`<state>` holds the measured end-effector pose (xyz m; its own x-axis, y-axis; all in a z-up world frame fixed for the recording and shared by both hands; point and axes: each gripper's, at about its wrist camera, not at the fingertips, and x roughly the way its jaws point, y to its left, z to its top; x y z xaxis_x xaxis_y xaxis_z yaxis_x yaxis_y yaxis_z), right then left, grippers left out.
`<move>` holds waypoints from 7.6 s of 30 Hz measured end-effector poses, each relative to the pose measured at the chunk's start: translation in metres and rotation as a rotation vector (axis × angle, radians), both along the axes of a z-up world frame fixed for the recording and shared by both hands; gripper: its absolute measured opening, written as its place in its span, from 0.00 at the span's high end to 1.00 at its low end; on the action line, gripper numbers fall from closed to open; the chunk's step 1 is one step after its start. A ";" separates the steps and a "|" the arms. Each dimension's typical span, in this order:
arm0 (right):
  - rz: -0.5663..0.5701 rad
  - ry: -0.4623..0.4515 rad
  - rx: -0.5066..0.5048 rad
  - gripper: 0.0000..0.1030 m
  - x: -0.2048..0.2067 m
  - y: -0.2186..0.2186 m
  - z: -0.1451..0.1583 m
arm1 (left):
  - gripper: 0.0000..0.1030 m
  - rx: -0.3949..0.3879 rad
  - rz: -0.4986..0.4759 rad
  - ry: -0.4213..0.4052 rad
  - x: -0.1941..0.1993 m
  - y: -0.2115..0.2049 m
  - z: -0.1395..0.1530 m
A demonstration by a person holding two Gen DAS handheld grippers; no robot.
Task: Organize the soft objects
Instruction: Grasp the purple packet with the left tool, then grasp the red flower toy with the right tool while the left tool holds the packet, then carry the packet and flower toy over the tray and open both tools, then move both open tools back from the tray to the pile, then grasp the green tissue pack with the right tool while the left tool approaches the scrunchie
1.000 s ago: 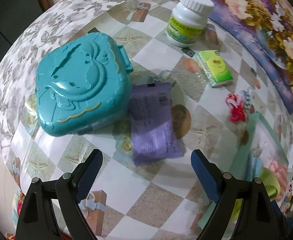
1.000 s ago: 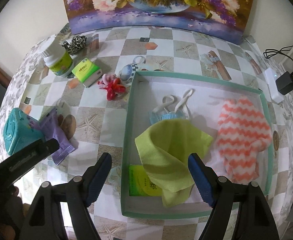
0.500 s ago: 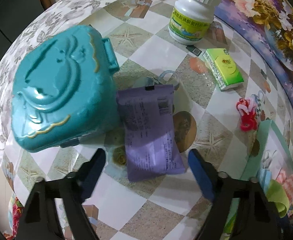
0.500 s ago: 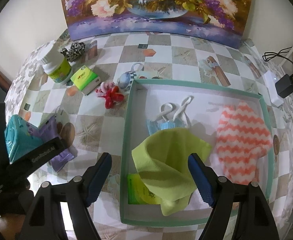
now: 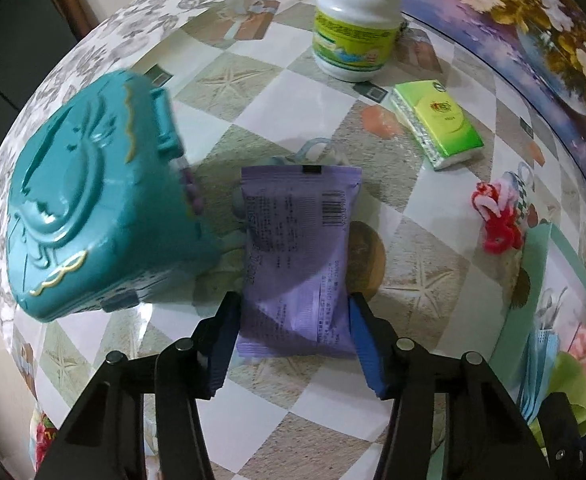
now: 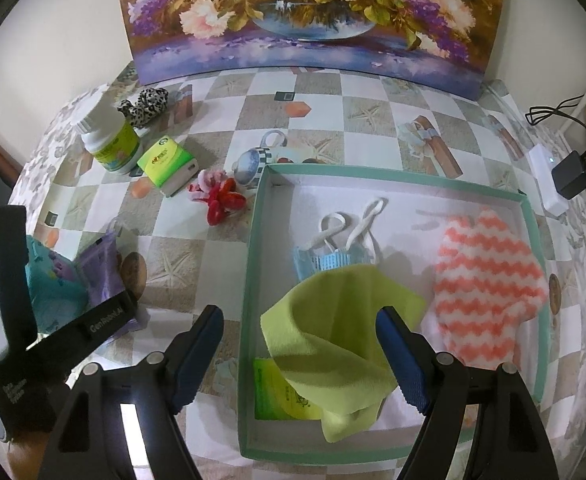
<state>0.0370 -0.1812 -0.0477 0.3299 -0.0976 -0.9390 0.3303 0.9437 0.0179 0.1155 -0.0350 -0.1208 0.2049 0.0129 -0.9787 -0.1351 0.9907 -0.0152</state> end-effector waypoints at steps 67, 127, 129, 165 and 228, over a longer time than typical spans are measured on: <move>0.267 -0.098 -0.064 0.71 0.110 0.040 -0.056 | 0.50 -0.032 -0.072 -0.114 0.081 0.009 0.051; -0.283 -0.066 0.072 0.72 -0.011 -0.142 0.038 | 0.51 -0.229 -0.486 -0.098 -0.023 -0.128 0.103; -0.276 -0.053 0.078 0.71 -0.009 -0.140 0.033 | 0.51 -0.232 -0.490 -0.082 -0.024 -0.133 0.095; -0.246 0.057 -0.004 0.29 0.014 -0.127 0.010 | 0.16 -0.124 -0.330 -0.052 0.010 -0.088 0.065; 0.188 -0.060 0.026 0.21 0.146 0.059 -0.011 | 0.10 -0.058 -0.187 -0.150 0.150 0.143 0.104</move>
